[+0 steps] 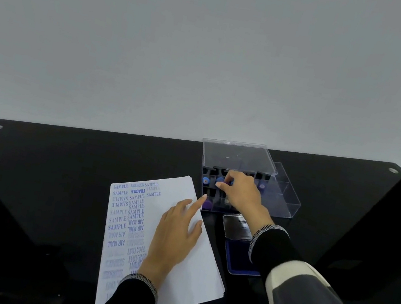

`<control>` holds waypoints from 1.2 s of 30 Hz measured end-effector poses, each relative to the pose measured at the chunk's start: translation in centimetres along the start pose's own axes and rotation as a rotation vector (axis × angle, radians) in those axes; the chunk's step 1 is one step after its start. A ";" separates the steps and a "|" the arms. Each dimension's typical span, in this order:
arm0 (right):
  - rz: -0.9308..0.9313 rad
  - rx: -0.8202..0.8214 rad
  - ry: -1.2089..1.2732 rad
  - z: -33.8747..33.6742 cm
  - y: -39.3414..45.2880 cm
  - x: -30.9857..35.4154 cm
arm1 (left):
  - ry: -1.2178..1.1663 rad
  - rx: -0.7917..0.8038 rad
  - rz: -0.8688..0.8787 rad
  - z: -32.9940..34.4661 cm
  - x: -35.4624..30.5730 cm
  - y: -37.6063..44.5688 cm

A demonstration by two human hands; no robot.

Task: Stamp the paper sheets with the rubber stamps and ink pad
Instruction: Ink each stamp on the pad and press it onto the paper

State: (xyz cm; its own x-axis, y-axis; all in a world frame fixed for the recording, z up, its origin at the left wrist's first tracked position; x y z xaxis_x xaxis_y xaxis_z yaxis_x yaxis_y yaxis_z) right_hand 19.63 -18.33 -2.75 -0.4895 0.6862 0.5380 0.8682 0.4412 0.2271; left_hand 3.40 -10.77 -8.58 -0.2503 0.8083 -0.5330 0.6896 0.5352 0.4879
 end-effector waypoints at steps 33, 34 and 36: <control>0.492 -0.094 0.713 0.2 -0.3 -0.3 | -0.047 -0.060 -0.093 -0.9 0.2 0.0; 0.524 -0.102 0.892 -0.3 -0.7 -0.4 | -0.015 -0.066 -0.075 -0.9 0.2 0.0; 0.561 -0.074 1.155 -1.0 -1.8 -0.7 | 0.036 -0.072 -0.031 -0.8 -0.1 0.0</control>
State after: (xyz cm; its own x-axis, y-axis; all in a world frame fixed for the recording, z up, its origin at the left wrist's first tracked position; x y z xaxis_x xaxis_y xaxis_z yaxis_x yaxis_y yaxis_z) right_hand 18.48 -20.18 -2.66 0.2642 -0.1465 0.9533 0.9520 0.1982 -0.2334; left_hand 2.91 -10.61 -7.99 -0.2961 0.7987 -0.5238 0.6311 0.5752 0.5204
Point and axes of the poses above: each hand's wrist, its own y-axis towards the middle knuckle, its own z-axis out of the palm, x = y × z, the point moved 9 cm from there along y, towards the middle knuckle, and after that the axes turned 12 degrees about -x, right-handed, at the moved point
